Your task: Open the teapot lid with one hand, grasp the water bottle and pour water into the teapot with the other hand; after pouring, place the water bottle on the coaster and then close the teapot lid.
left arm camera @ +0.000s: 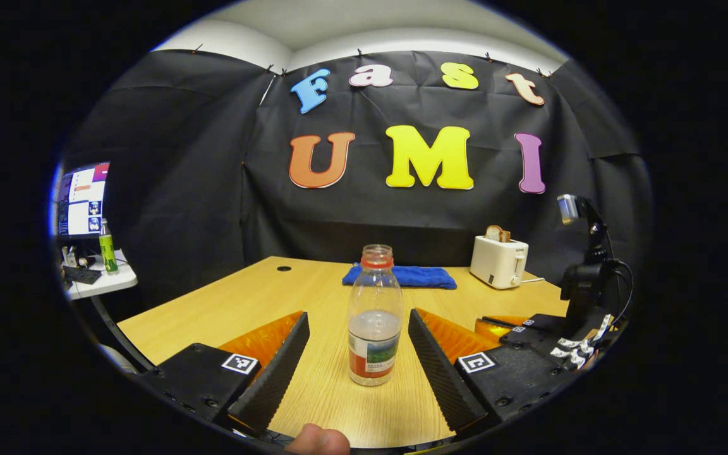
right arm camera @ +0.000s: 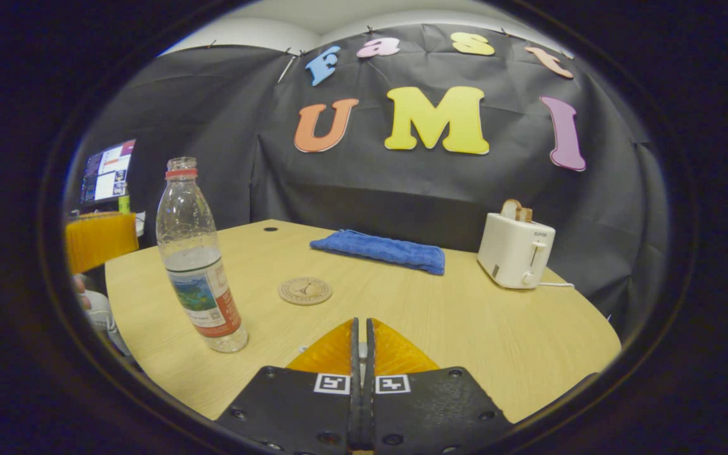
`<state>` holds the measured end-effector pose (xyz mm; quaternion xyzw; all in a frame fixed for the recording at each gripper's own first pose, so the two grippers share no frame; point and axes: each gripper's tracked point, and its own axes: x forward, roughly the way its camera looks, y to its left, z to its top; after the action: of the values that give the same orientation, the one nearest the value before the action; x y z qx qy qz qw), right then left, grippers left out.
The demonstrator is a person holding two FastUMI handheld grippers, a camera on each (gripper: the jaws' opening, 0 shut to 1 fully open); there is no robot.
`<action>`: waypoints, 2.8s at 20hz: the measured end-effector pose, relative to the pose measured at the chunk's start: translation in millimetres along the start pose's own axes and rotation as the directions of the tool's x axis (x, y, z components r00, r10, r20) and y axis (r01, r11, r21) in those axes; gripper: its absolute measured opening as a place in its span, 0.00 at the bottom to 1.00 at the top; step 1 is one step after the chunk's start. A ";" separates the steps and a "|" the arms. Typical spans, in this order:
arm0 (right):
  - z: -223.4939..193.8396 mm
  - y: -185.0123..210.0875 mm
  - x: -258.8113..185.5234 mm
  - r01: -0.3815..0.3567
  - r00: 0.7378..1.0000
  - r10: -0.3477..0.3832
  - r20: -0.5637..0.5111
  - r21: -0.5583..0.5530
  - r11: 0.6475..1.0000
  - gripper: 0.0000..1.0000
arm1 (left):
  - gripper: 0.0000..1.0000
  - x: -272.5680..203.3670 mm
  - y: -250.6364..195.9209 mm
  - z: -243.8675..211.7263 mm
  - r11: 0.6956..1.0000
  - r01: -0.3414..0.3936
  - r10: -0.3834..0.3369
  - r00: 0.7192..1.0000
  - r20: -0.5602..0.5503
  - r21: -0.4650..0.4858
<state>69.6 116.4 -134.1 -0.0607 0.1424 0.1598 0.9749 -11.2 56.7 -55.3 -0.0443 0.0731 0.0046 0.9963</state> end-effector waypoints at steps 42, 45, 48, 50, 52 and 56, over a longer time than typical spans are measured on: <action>6.3 -119.6 -88.5 0.037 0.998 -0.040 0.039 0.061 0.997 0.00 | 0.74 55.1 38.9 -32.1 0.491 -0.011 0.192 0.977 -0.095 0.871; -0.1 -127.0 -91.7 0.041 0.999 -0.043 0.032 0.067 0.997 0.00 | 0.74 54.1 34.0 -31.4 0.348 0.038 0.189 0.976 -0.109 0.937; -9.2 -135.7 -93.2 0.046 0.999 -0.047 0.017 0.071 0.996 0.00 | 0.74 64.5 25.2 -32.8 0.224 0.090 0.182 0.974 -0.132 0.971; -12.8 -139.9 -94.5 0.049 0.999 -0.050 0.015 0.079 0.996 0.00 | 0.73 66.0 17.0 -27.3 0.133 0.102 0.175 0.977 -0.125 0.986; -16.5 -144.4 -97.3 0.053 0.998 -0.055 0.013 0.085 0.995 0.00 | 0.73 65.8 10.7 -29.6 0.078 0.119 0.165 0.978 -0.130 0.990; -23.1 -150.6 -100.4 0.062 0.998 -0.063 0.006 0.087 0.994 0.00 | 0.73 64.6 2.4 -28.5 -0.007 0.124 0.164 0.979 -0.121 0.992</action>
<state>22.1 -58.8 -115.3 -0.0222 0.1428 0.1231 0.9818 48.5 56.6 -93.1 0.6765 0.1558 -0.0388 0.7187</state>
